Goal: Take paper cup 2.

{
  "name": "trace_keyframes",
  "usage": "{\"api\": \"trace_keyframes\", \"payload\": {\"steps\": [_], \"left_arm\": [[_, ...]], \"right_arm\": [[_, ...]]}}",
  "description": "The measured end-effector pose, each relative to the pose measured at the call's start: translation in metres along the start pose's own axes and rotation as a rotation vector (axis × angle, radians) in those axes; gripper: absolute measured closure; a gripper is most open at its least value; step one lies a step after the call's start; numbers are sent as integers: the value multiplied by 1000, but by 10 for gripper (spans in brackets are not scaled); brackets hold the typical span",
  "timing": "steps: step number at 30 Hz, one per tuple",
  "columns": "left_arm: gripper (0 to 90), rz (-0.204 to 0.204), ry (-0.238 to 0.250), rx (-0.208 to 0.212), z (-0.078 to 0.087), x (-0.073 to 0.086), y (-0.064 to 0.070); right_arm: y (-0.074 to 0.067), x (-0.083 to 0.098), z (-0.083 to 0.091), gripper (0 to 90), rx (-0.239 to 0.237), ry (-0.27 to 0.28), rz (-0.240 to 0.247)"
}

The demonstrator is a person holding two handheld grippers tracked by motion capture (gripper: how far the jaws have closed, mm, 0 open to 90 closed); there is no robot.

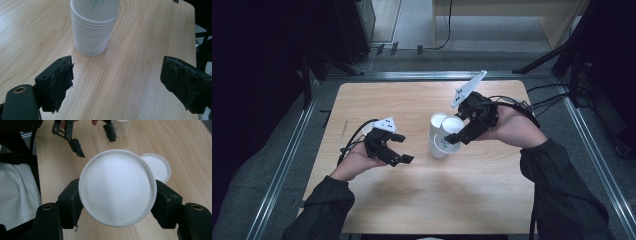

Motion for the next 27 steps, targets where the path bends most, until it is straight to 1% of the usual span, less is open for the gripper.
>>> {"api": "trace_keyframes", "payload": {"steps": [1, 2, 4, 6, 8, 9, 10, 11, 13, 15, 18, 19, 20, 21, 23, 24, 26, 27], "left_arm": [[112, -4, 6, 8, -1, -2, 2], [113, -13, 10, 21, -3, -4, 6], [113, -16, 11, 27, -5, -5, 9], [115, -29, 6, 38, -9, -6, 13], [115, -35, 1, 39, -10, -6, 14], [115, -38, -1, 38, -12, -6, 15], [115, -38, -2, 45, -14, -6, 16], [115, -39, -4, 46, -14, -6, 17], [115, -48, -7, 45, -16, -6, 22], [115, -51, -4, 47, -17, -6, 25], [114, -52, -3, 45, -19, -5, 27], [115, -51, 3, 53, -20, -5, 28], [115, -47, 9, 60, -21, -6, 30], [118, -59, 8, 68, -23, -6, 32], [119, -65, 8, 76, -26, -6, 34], [122, -67, 9, 84, -28, -6, 36], [122, -74, 4, 97, -32, -5, 40], [122, -81, 3, 112, -35, -4, 42]], "right_arm": [[-1, 3, -3, 337, 1, 9, 8], [-5, 10, -9, 338, -14, 28, 8], [-6, 12, -11, 338, -18, 38, 10], [-10, 21, -22, 339, -32, 55, 8], [-11, 23, -25, 339, -38, 57, 7], [-12, 26, -29, 339, -42, 60, 4], [-15, 31, -38, 339, -52, 67, 1], [-15, 31, -38, 339, -52, 67, 1], [-17, 36, -48, 339, -61, 89, 3], [-18, 37, -53, 340, -72, 114, -8], [-19, 40, -59, 340, -86, 121, -18], [-20, 43, -64, 340, -96, 130, -20], [-20, 43, -64, 340, -96, 130, -20], [-22, 45, -69, 340, -104, 142, -24], [-22, 47, -71, 340, -106, 149, -25], [-24, 50, -76, 340, -119, 165, -35], [-24, 51, -77, 340, -121, 167, -40], [-25, 53, -79, 340, -126, 169, -44]]}}
Point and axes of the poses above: each handheld gripper's, and its own axes: z roughly backward along the jaws, x roughly out of its underside, y roughly to its right, the point moved 9 cm from there along -z, roughly forward along the jaws, and after that the axes turned 3 degrees about x, right-handed, at the moved point
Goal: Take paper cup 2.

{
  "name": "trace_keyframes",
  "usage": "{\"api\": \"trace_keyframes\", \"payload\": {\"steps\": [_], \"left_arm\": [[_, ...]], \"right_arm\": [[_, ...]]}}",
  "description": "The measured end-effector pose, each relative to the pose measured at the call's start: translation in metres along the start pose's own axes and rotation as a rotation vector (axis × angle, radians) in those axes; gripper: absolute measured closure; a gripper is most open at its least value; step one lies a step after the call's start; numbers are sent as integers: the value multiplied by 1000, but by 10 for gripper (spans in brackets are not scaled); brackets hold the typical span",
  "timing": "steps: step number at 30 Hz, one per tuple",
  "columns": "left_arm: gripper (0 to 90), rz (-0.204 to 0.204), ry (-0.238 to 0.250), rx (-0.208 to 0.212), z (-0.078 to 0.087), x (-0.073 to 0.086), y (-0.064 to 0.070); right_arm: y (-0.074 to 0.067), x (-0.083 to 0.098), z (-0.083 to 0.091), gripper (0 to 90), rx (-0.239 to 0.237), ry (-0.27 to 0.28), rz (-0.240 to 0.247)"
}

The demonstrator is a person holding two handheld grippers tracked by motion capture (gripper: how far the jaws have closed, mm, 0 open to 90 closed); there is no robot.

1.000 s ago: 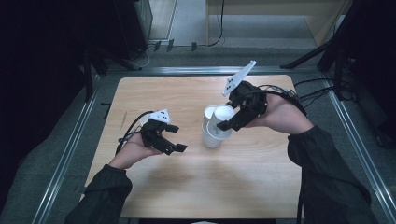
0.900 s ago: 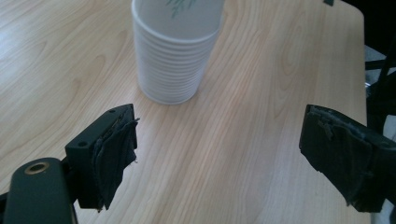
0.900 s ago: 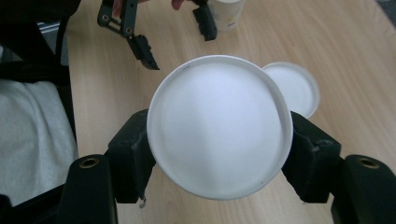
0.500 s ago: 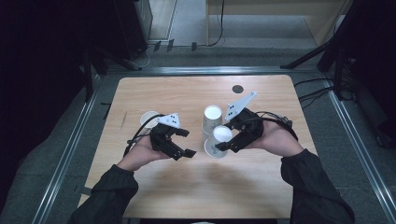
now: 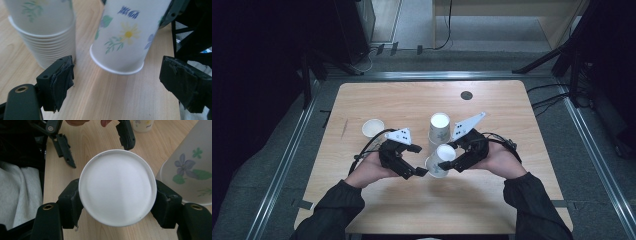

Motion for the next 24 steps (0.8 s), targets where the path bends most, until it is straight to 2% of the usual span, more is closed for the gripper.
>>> {"api": "trace_keyframes", "payload": {"steps": [2, 4, 11, 14, 18, 24], "left_arm": [[128, -7, 6, 5, -3, 0, 1], [128, -12, 20, 42, -8, 0, 5], [129, -17, 30, 48, -16, 6, 3], [131, -11, 41, 76, -20, 9, 4], [130, -33, 32, 69, -25, 11, 4], [161, -61, 46, 59, -26, 10, 4]], "right_arm": [[-1, 3, -4, 340, -12, 8, -8], [-2, 6, -7, 341, -23, 18, -12], [-4, 7, -14, 341, -55, 46, -20], [-5, 7, -15, 341, -68, 55, -33], [-7, 4, -17, 341, -80, 66, -33], [-10, 0, -18, 342, -102, 85, -37]]}}
Point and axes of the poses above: each handheld gripper's, and its own axes: z roughly backward along the jaws, x roughly out of its underside, y roughly to its right, the point moved 9 cm from there along -z, roughly forward along the jaws, and after that the axes turned 3 degrees about x, right-handed, at the moved point
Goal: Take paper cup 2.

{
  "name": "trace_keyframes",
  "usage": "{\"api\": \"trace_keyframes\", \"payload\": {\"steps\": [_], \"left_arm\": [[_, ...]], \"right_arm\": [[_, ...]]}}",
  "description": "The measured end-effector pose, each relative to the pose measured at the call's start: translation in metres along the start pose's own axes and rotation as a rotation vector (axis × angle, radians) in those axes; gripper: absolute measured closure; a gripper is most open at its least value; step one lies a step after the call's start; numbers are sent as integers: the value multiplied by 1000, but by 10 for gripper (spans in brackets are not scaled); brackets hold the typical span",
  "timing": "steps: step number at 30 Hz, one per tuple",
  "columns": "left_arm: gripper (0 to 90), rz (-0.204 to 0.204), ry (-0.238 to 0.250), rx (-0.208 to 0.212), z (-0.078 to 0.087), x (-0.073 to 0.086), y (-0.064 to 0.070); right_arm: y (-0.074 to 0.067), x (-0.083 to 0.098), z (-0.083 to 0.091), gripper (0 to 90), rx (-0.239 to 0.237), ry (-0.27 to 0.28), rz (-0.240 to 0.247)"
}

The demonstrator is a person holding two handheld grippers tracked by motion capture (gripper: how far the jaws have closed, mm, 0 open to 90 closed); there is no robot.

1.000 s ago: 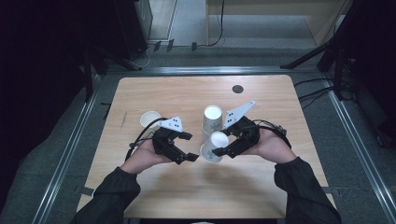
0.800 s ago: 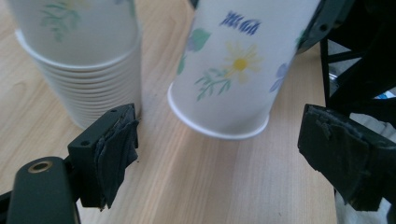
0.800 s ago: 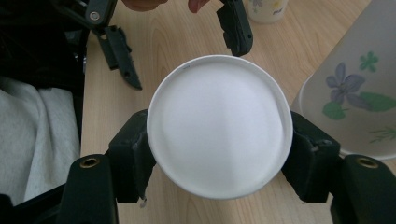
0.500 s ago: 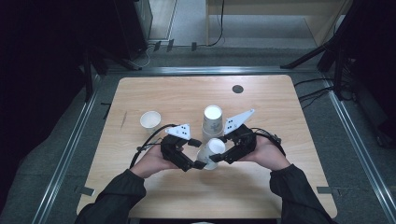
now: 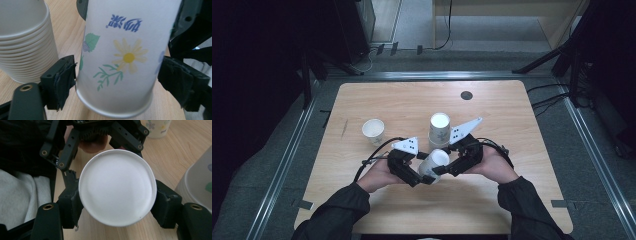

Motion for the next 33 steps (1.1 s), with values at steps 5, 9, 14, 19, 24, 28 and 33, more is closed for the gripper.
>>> {"api": "trace_keyframes", "payload": {"steps": [5, 9, 14, 19, 24, 28, 33], "left_arm": [[252, -23, 2, -3, 1, 0, 1], [284, -32, -5, -9, 3, 0, 0], [300, -28, -9, -3, 6, 0, 1], [300, -37, -47, -19, 20, -2, -2], [300, -51, -73, -33, 31, -4, -2], [301, -48, -140, -36, 34, -3, -6], [300, -81, -230, -31, 38, -7, -8]], "right_arm": [[0, -1, -1, 345, -9, 9, -8], [1, -1, -1, 349, -6, 8, -7], [0, -1, -1, 344, -10, 12, -4], [4, 1, 2, 287, 43, 0, 14], [5, 6, 8, 272, 69, 24, 1], [3, 10, 9, 263, 89, 15, 11], [1, 13, 8, 264, 99, 20, 23]]}}
Point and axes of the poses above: each handheld gripper's, and its own axes: z roughly backward along the jaws, x roughly out of its underside, y roughly to its right, the point moved 9 cm from there along -z, roughly forward along the jaws, and after that the axes turned 3 degrees about x, right-handed, at the moved point
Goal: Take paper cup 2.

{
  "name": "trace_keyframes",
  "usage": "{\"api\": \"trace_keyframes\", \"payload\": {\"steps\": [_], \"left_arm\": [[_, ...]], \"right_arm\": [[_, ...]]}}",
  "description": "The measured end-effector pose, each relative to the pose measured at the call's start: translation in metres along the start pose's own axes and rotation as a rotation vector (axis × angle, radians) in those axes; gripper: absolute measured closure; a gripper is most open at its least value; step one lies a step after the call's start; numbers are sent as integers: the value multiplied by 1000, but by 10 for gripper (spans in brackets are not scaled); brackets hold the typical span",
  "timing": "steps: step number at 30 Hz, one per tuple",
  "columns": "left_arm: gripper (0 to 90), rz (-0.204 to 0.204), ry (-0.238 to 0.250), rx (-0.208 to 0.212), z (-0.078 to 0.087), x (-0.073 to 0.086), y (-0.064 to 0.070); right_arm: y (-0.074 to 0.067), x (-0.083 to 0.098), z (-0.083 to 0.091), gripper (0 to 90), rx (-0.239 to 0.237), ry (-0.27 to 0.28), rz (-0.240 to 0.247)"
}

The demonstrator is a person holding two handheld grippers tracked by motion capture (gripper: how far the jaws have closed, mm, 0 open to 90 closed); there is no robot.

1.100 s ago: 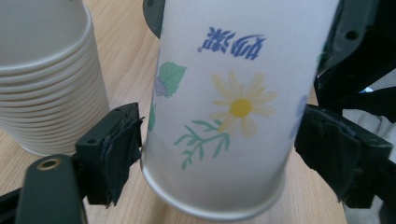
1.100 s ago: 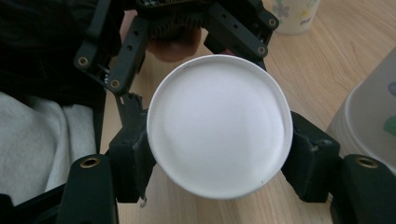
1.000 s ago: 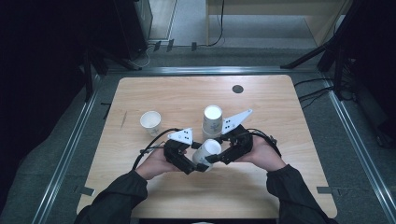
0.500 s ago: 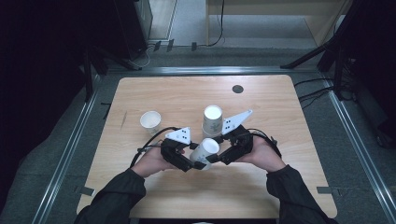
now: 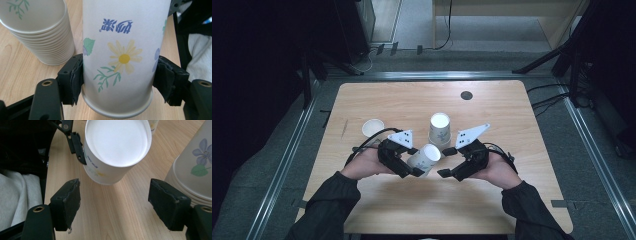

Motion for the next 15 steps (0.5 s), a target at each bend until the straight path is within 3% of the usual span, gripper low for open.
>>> {"api": "trace_keyframes", "payload": {"steps": [5, 15], "left_arm": [[299, -64, -77, -18, 6, -8, 1], [299, -80, -189, 7, -12, 5, 5]], "right_arm": [[0, 2, -1, 264, 7, 14, -6], [-2, 1, -9, 268, -1, 23, 15]]}}
Point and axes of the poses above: each handheld gripper's, and its own axes: z roughly backward along the jaws, x roughly out of its underside, y roughly to its right, the point moved 9 cm from there along -z, roughly forward along the jaws, and after that the axes turned 3 degrees about x, right-handed, at the moved point
